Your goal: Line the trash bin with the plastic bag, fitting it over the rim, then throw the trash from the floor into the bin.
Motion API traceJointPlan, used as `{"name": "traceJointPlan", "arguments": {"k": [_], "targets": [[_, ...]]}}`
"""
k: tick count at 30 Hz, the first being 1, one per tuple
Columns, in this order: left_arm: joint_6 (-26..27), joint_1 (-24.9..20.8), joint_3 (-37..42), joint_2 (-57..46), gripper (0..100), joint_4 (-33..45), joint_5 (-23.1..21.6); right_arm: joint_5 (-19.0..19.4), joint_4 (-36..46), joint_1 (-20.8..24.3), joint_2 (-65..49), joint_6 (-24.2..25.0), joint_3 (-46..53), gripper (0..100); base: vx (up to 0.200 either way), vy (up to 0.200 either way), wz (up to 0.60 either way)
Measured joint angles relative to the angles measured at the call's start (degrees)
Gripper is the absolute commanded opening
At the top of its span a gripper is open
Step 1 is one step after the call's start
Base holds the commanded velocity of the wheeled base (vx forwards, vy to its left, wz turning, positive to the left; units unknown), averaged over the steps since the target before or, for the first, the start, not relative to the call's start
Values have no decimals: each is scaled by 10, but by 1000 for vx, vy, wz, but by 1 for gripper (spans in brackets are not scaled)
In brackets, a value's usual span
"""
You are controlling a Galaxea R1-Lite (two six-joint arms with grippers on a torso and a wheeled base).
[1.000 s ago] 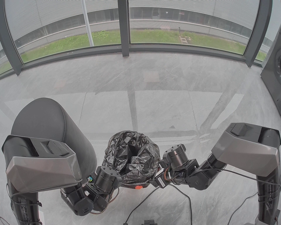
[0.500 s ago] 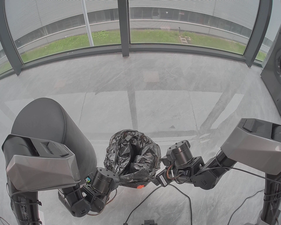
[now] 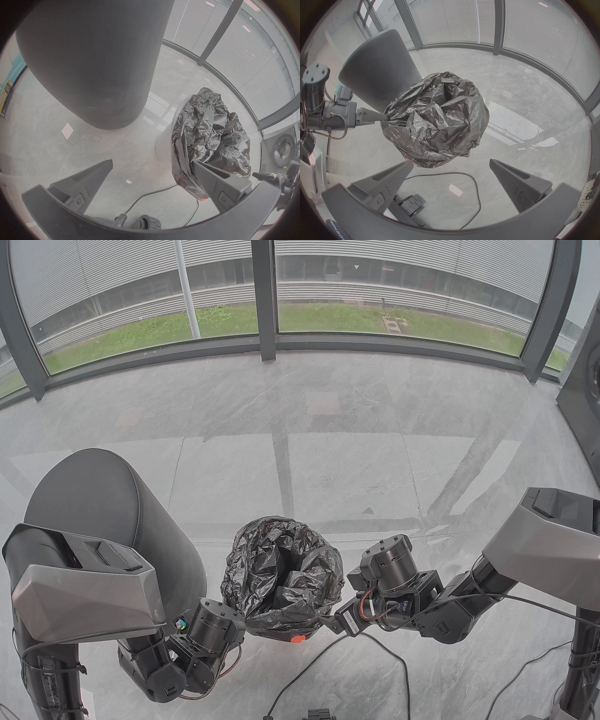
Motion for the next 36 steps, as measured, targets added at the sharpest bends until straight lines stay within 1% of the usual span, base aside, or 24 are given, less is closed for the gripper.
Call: {"name": "traceJointPlan", "arguments": {"k": [10,16,20,26,36], "targets": [[24,16,15,-4,100,0,2,0,0,0,-20,1,13,100,0,0,0],[59,24,18,2,100,3,11,-1,0,0,-28,11,15,100,0,0,0],[76,35,3,10,100,0,15,-1,0,0,-31,14,16,100,0,0,0],[82,42,-26,29,100,-1,17,-1,0,0,-35,17,16,100,0,0,0],[84,43,-29,39,100,-9,16,-1,0,0,-39,17,22,100,0,0,0]]}}
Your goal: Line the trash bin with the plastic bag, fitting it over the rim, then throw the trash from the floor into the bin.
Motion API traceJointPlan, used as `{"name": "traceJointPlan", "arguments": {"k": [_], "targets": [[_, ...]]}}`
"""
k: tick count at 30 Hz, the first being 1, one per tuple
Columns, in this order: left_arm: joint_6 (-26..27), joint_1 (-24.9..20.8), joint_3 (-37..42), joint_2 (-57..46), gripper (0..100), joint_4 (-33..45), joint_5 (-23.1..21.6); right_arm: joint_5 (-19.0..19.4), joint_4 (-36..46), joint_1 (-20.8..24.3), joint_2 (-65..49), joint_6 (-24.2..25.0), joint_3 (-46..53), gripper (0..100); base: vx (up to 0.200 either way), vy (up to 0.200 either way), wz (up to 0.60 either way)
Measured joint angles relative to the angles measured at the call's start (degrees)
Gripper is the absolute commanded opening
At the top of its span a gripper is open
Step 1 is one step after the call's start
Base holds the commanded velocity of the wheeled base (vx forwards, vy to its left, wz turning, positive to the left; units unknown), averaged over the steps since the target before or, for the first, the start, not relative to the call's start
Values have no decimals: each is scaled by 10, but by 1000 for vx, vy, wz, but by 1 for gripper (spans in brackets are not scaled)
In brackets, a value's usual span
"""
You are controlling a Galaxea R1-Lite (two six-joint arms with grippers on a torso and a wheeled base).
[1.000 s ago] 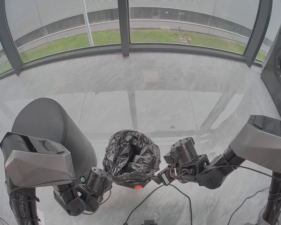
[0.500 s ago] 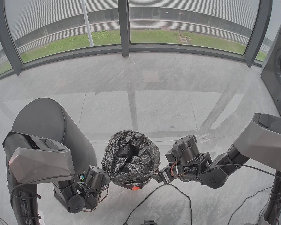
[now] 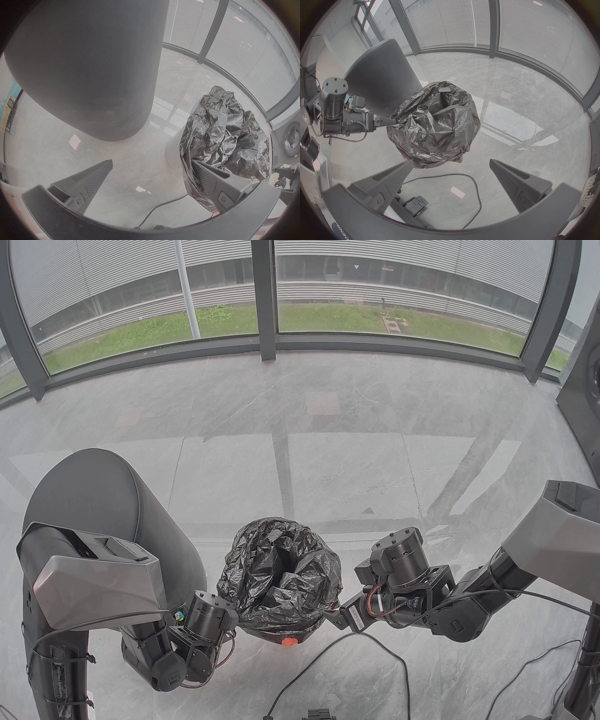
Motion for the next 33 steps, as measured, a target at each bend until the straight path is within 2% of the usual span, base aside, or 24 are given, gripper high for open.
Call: {"name": "traceJointPlan", "arguments": {"k": [22,33], "targets": [[15,5,44,-57,100,-4,-1,-1,0,0,-15,4,1,100,0,0,0],[23,19,43,-49,100,-4,-2,-3,1,0,-35,13,14,100,0,0,0]]}}
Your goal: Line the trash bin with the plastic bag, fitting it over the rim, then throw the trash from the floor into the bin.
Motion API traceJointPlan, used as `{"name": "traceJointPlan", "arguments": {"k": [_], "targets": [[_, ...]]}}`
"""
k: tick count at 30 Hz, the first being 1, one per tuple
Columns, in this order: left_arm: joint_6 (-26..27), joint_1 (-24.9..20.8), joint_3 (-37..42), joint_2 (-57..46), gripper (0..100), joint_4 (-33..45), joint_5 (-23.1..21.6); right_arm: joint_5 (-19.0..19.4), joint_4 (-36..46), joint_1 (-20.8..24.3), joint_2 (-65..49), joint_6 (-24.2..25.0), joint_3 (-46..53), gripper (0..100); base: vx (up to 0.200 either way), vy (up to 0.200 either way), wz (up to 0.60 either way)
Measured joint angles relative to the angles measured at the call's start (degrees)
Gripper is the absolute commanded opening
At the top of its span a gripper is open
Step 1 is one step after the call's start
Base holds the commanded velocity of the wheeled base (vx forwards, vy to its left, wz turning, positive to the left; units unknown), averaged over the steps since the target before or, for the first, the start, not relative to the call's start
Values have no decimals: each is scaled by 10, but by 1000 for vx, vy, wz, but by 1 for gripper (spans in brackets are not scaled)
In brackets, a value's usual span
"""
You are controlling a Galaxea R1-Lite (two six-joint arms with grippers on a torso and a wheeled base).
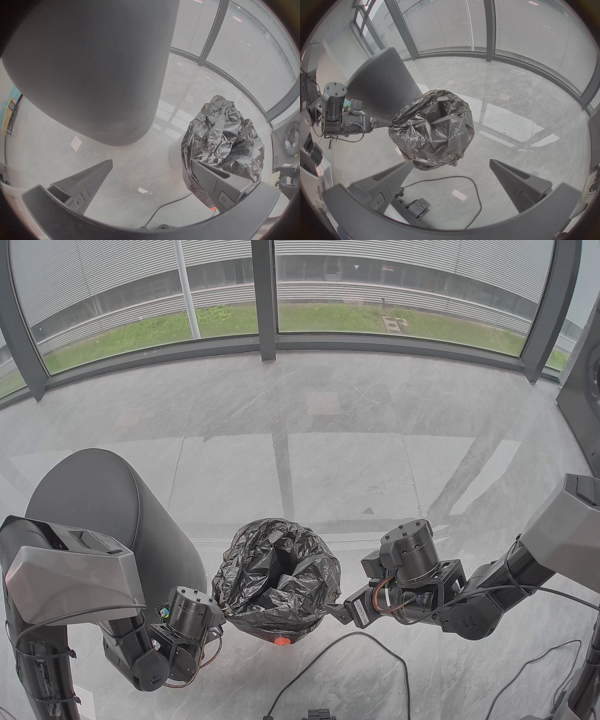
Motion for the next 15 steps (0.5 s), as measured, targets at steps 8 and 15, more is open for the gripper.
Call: {"name": "traceJointPlan", "arguments": {"k": [8,15], "targets": [[0,2,-2,4,100,-51,-10,0,0,0,-16,0,13,100,0,0,0],[-1,2,25,3,100,-92,-26,0,0,0,-27,0,22,100,0,0,0]]}}
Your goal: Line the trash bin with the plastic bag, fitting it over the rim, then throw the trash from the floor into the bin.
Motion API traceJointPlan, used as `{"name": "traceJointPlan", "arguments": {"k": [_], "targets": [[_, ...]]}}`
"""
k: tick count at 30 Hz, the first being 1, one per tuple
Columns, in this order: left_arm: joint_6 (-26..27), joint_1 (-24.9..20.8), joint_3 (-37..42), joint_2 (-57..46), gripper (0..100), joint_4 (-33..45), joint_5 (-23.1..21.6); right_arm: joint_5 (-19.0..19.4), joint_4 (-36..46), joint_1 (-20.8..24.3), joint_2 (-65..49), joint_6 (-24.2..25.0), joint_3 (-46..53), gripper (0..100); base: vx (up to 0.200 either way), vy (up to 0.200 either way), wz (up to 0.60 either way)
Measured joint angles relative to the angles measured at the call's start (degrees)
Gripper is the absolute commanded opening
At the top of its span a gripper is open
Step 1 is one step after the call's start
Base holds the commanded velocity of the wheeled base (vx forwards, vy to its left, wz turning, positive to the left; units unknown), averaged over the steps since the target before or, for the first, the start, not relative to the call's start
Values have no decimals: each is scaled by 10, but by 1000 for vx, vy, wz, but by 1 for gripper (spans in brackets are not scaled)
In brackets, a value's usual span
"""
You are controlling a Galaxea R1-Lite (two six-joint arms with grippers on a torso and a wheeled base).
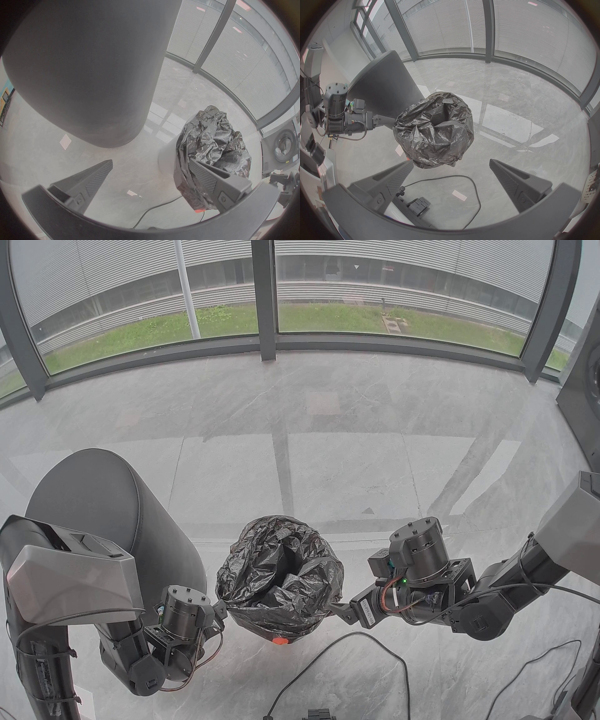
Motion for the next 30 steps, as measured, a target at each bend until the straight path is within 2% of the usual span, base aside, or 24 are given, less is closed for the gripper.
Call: {"name": "traceJointPlan", "arguments": {"k": [7,19,24,30], "targets": [[0,8,16,-9,100,-1,-1,0,0,0,-7,0,2,100,0,0,0],[-3,15,10,-43,100,-3,-32,0,0,0,-13,0,3,100,0,0,0],[-4,15,-21,-52,100,-5,-33,-1,0,-1,-16,3,2,100,0,0,0],[-2,16,-111,-38,100,-2,-32,-5,0,-6,-23,23,2,100,0,0,0]]}}
